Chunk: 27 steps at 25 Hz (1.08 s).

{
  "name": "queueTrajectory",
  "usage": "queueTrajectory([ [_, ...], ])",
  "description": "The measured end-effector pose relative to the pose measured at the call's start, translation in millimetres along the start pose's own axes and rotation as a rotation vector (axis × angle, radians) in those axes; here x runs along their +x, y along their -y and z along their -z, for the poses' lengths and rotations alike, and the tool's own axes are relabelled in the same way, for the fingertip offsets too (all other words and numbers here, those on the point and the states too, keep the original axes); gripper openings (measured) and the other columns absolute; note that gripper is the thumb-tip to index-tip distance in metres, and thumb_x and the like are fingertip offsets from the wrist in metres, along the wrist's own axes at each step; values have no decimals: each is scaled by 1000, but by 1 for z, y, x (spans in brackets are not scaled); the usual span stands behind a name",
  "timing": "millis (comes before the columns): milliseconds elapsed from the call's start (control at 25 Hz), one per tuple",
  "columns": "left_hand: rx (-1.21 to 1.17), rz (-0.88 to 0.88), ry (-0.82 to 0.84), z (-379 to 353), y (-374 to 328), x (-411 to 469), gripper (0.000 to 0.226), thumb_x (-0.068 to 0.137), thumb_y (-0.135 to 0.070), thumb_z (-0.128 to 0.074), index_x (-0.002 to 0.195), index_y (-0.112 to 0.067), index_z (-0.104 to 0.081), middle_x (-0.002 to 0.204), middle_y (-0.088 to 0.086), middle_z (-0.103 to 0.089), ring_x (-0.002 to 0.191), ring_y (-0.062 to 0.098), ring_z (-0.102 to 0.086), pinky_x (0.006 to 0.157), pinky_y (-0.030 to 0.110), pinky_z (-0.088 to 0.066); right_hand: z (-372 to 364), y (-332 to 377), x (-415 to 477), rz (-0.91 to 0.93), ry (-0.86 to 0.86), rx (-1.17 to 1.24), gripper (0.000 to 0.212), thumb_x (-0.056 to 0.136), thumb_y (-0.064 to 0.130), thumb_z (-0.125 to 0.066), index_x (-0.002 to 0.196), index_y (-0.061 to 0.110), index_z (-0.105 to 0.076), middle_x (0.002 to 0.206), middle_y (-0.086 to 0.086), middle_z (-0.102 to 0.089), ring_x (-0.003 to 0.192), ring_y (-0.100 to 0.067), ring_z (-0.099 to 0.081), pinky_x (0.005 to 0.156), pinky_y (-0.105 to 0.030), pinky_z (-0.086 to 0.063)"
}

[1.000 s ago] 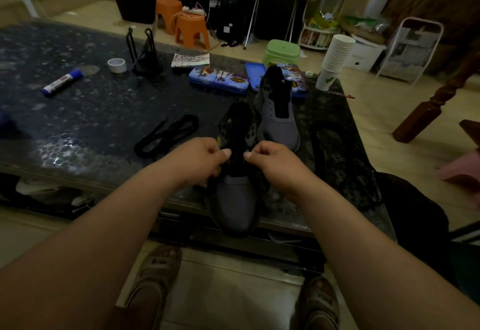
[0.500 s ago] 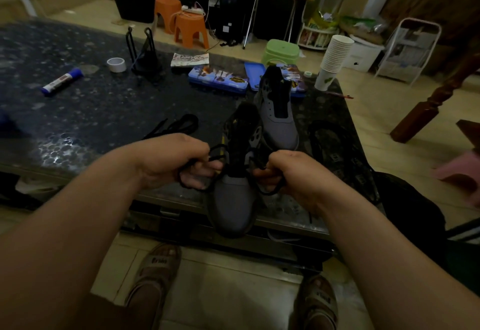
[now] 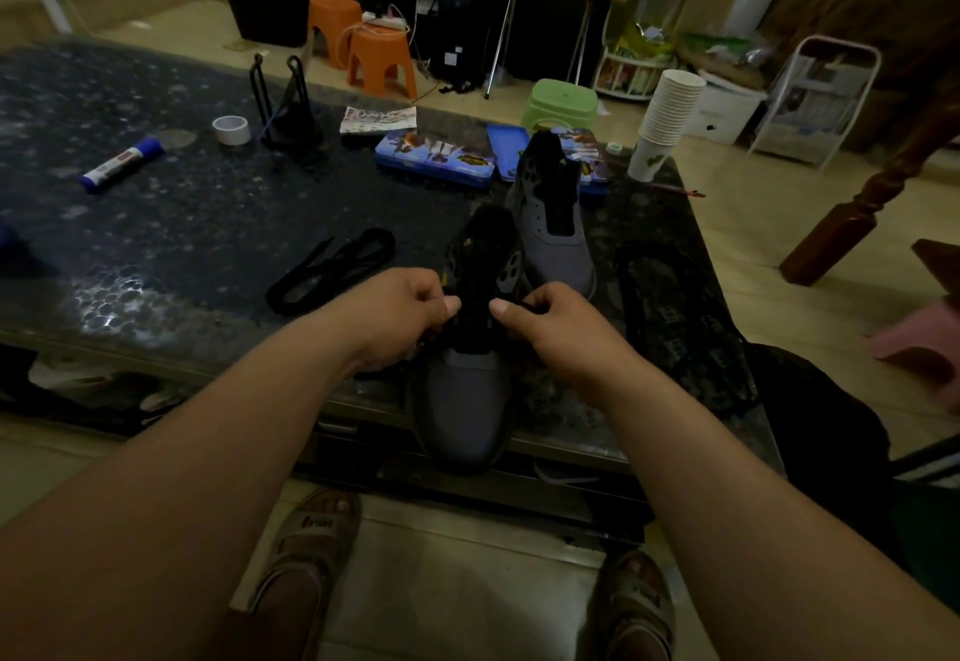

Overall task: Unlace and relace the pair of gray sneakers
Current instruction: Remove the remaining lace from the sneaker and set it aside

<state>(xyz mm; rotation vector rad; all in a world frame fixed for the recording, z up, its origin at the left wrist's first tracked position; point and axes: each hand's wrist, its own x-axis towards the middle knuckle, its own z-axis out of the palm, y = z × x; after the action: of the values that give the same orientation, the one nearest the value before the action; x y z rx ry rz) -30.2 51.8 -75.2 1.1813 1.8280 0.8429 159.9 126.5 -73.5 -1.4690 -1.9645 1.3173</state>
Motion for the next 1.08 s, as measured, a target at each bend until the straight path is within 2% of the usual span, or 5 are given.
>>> queueTrajectory([
  [240, -432, 175, 237, 29, -19, -24, 18, 101, -7, -46, 92, -13, -61, 99, 15, -75, 87, 18, -68, 63, 24, -57, 6, 1, -1, 69, 115, 92, 20, 95, 31, -74, 81, 19, -67, 72, 5, -66, 68, -7, -59, 62, -23, -46],
  [440, 152, 12, -25, -4, -8, -12, 27, 97, -33, -70, 77, -16, -63, 71, 3, -63, 71, 19, -56, 63, 29, -44, 5, 5, -10, 38, 134, 241, 30, 96, 12, -65, 68, 20, -60, 60, 6, -57, 62, -10, -51, 59, -24, -41],
  [720, -405, 203, 134, 21, -17, -23, 23, 97, -6, -48, 77, -16, -52, 100, 17, -73, 98, 28, -64, 90, 37, -50, 41, -7, -30, -123, 358, 554, 32, 95, 0, -41, 72, 20, -47, 126, -18, -71, 119, -28, -68, 107, -48, -42],
  [880, -397, 234, 242, 34, -10, -30, 18, 100, -18, -49, 86, -20, -61, 110, 10, -78, 116, 23, -69, 106, 44, -49, 45, -4, -20, -152, 190, 318, 27, 101, 34, -57, 115, 11, -65, 126, -11, -72, 116, -28, -68, 105, -47, -48],
  [1080, -6, 53, 34, 9, -16, -15, 27, 102, -34, -62, 92, -10, -68, 92, 8, -77, 73, 14, -65, 63, 23, -52, 24, 6, -11, 191, -35, -195, 18, 95, 41, -70, 99, 24, -67, 100, 3, -67, 92, -14, -64, 78, -32, -52],
])
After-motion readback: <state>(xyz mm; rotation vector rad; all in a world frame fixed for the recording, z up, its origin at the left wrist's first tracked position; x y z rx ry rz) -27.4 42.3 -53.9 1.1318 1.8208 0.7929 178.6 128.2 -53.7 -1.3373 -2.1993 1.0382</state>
